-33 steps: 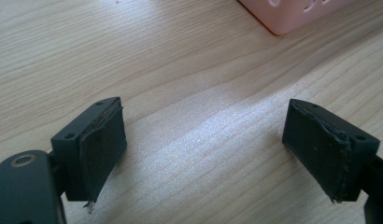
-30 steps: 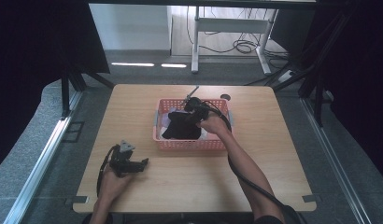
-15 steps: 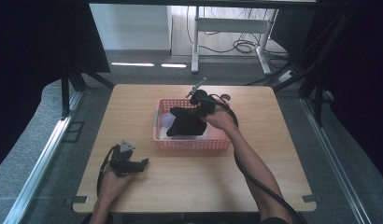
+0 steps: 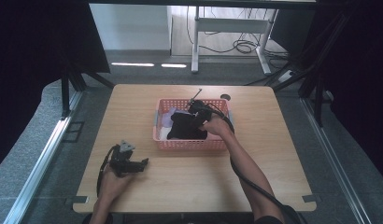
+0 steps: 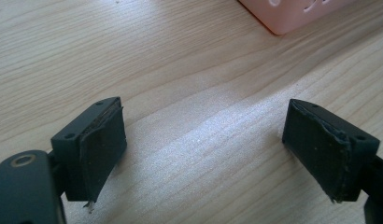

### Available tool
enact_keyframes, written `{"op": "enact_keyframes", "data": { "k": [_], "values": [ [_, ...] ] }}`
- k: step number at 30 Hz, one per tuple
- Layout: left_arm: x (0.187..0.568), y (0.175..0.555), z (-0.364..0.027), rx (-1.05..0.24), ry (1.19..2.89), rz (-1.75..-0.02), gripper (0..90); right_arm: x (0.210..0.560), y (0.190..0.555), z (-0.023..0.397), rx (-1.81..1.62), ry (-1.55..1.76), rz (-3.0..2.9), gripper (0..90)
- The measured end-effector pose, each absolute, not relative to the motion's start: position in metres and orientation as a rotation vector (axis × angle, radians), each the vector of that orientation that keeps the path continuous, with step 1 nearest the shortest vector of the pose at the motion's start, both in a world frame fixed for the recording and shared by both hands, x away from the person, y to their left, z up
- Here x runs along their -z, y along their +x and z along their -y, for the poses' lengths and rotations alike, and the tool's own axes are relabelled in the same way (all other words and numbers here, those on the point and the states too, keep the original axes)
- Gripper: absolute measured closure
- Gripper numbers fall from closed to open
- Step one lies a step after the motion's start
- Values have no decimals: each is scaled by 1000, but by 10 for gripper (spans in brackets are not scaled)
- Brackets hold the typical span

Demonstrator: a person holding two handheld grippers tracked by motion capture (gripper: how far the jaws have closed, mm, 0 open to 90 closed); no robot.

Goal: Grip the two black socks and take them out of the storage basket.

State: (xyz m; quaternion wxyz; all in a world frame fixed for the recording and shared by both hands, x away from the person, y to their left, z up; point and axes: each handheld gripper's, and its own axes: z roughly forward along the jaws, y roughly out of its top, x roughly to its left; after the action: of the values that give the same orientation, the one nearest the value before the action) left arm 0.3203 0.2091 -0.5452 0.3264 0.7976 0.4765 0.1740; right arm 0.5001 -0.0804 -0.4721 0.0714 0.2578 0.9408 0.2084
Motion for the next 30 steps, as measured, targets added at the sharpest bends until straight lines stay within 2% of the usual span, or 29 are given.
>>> {"op": "enact_keyframes", "data": {
  "k": [2,3,6,8,11,30],
  "values": [
    [545,320,-209,-457,2090,-1248,133,475,503,75,-618,774,-2803,533],
    [545,320,-209,-457,2090,-1249,133,476,504,73,-621,775,-2797,568],
    [545,320,-210,-453,2090,-1248,133,475,507,68,-639,793,-2792,785],
    [545,321,-210,-454,2090,-1248,133,472,506,68,-659,781,-2793,842],
    [545,320,-209,-452,2088,-1252,133,463,505,68,-671,774,-2802,882],
    [546,320,-209,-463,2086,-1249,133,393,485,85,-823,713,-2720,896]
  ]
}}
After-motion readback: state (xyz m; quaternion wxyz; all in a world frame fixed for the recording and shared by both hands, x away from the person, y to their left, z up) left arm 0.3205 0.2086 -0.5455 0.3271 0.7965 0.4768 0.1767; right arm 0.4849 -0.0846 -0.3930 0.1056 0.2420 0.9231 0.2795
